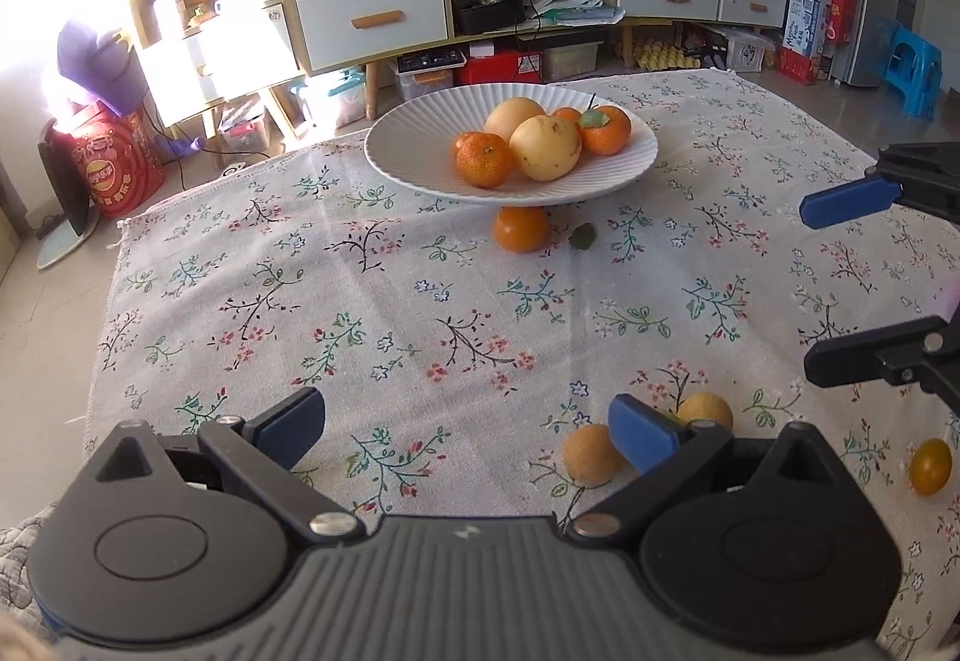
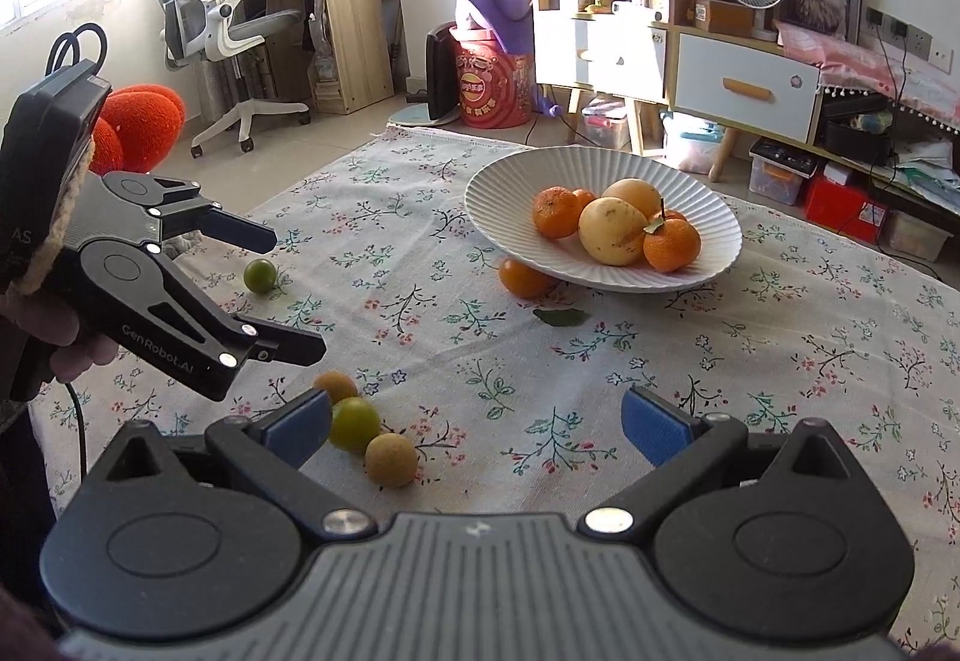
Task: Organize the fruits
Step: 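Move both tools down to the brown kiwis on the cloth, then close the left gripper on a brown kiwi while the right gripper grasps another kiwi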
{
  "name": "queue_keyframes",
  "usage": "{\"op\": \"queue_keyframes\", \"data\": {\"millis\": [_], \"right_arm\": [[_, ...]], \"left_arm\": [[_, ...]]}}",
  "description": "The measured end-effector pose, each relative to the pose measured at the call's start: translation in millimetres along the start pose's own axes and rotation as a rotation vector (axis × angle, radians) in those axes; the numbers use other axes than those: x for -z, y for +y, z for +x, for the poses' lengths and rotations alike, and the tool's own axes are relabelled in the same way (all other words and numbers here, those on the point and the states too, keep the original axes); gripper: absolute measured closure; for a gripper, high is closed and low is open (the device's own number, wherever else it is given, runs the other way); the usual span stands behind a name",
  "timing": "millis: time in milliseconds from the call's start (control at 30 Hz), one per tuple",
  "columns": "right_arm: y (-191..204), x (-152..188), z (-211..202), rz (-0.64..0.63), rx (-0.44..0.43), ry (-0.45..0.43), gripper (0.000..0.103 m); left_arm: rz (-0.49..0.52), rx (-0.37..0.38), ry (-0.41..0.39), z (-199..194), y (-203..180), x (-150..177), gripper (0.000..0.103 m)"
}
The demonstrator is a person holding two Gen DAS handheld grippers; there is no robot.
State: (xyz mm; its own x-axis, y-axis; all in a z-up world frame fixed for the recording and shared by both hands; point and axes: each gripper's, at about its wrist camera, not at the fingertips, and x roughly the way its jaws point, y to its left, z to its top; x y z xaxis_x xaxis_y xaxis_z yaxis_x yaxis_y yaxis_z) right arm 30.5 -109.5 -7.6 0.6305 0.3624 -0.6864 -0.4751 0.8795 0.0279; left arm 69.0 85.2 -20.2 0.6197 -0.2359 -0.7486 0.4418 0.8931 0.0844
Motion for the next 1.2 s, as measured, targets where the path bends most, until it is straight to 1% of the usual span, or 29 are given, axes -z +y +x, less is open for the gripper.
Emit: {"op": "queue_keyframes", "data": {"millis": [133,233,300,400,533,600,633,700,733,800,867,967,1067,1200], "right_arm": [[7,4,6,-0.023,0.0,0.021,0.0],[13,8,10,-0.05,-0.003,0.039,0.001],[18,10,14,-0.067,-0.008,0.053,0.002],[23,14,19,-0.092,-0.008,0.073,0.004],[27,18,25,-0.11,-0.01,0.1,0.013],[30,20,28,-0.116,-0.013,0.114,0.019],[31,20,29,-0.118,-0.014,0.119,0.021],[33,21,32,-0.126,-0.018,0.132,0.029],[34,22,33,-0.13,-0.019,0.136,0.031],[36,23,35,-0.137,-0.021,0.144,0.04],[37,23,37,-0.14,-0.024,0.15,0.044],[37,23,39,-0.141,-0.026,0.157,0.049],[37,23,40,-0.14,-0.027,0.158,0.05],[37,21,41,-0.137,-0.032,0.159,0.055]], "left_arm": [[0.026,0.068,0.023,-1,4,5,0.031],[0.047,0.123,0.03,-2,5,8,0.037],[0.053,0.15,0.04,-1,6,10,0.046],[0.064,0.204,0.06,1,5,12,0.053],[0.081,0.257,0.087,6,-2,16,0.063],[0.091,0.277,0.099,10,-7,17,0.071],[0.095,0.282,0.104,12,-9,18,0.073],[0.101,0.29,0.109,14,-11,18,0.081],[0.103,0.294,0.109,15,-13,18,0.083],[0.104,0.297,0.109,16,-14,18,0.088],[0.102,0.298,0.111,18,-15,18,0.092],[0.096,0.294,0.107,19,-15,17,0.097],[0.084,0.292,0.104,20,-14,17,0.103],[0.075,0.29,0.102,21,-13,16,0.103]]}}
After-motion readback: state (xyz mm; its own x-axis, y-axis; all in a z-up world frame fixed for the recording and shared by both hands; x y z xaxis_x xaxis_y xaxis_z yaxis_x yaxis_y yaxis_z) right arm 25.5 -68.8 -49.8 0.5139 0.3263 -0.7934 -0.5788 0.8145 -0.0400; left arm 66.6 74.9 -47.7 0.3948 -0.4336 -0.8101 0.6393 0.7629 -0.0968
